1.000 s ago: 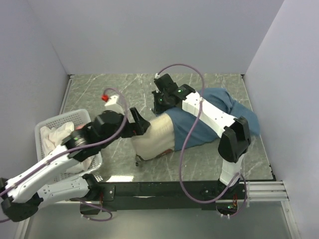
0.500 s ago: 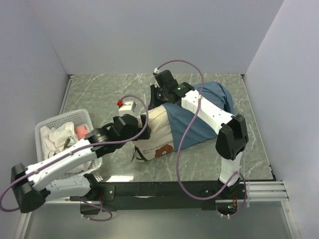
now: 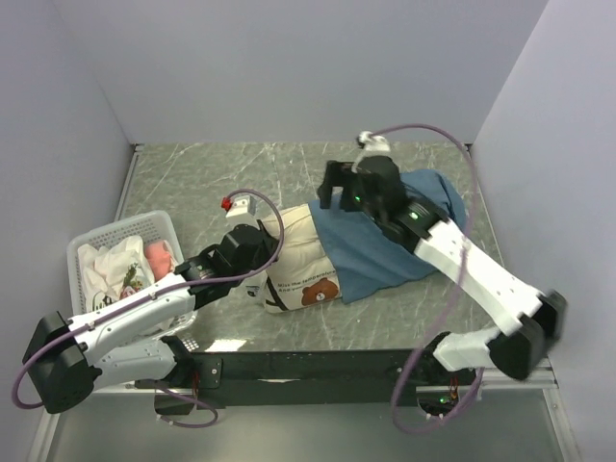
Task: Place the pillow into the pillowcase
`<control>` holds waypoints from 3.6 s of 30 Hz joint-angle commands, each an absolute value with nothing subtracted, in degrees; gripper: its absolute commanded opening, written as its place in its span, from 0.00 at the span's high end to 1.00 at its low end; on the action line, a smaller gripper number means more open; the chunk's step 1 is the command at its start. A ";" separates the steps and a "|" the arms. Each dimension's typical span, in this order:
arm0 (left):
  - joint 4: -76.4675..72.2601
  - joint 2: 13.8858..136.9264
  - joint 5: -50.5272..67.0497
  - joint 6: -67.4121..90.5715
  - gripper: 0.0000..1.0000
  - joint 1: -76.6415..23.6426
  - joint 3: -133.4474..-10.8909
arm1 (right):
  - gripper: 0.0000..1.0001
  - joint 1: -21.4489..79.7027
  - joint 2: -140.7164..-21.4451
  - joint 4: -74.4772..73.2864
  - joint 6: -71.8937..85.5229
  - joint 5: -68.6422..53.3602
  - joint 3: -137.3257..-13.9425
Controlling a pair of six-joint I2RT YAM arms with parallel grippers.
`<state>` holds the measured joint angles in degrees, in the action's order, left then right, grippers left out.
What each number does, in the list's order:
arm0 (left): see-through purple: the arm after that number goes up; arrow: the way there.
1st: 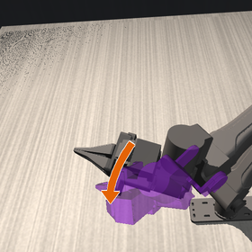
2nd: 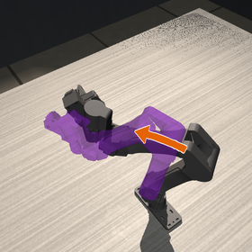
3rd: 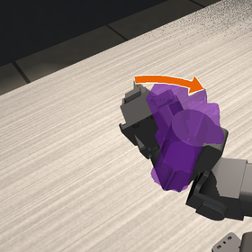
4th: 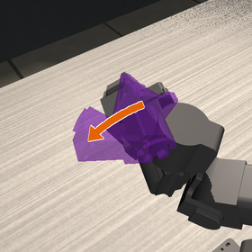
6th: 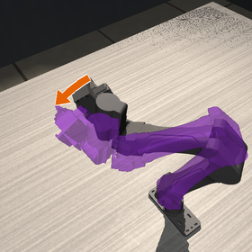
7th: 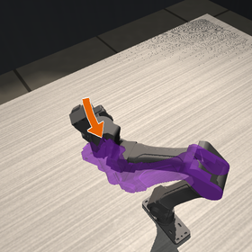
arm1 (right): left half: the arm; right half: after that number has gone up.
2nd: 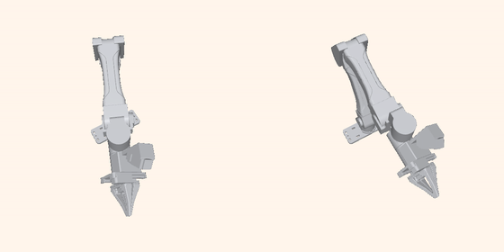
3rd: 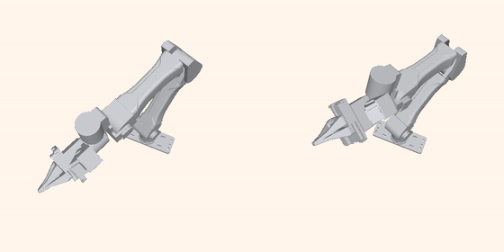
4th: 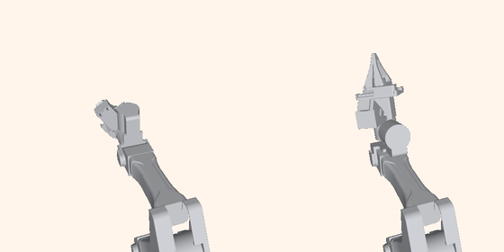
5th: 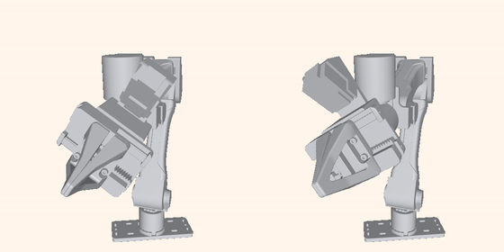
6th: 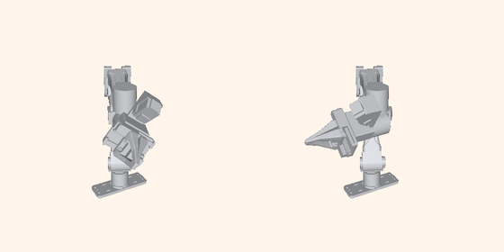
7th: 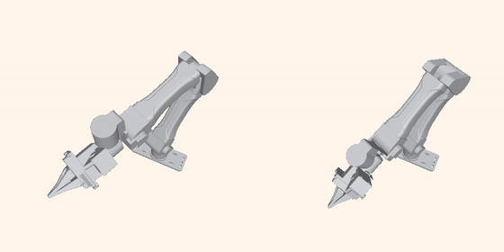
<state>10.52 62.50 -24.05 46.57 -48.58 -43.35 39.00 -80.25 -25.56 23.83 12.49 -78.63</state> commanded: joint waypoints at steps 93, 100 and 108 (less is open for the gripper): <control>5.68 56.50 -11.61 71.45 0.01 -45.70 -24.54 | 0.77 49.48 -88.95 -26.98 22.76 10.02 -69.53; -17.45 66.34 -11.78 72.34 0.01 -46.85 -20.74 | 0.26 49.48 -87.71 -24.52 22.06 12.82 -63.20; -25.58 70.23 -12.30 67.51 0.99 -46.85 -24.86 | 0.88 49.66 -90.71 -30.22 23.56 18.55 -69.57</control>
<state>-17.69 70.83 -10.37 70.89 -46.87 -21.26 49.65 -90.37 -26.83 22.52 14.41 -62.94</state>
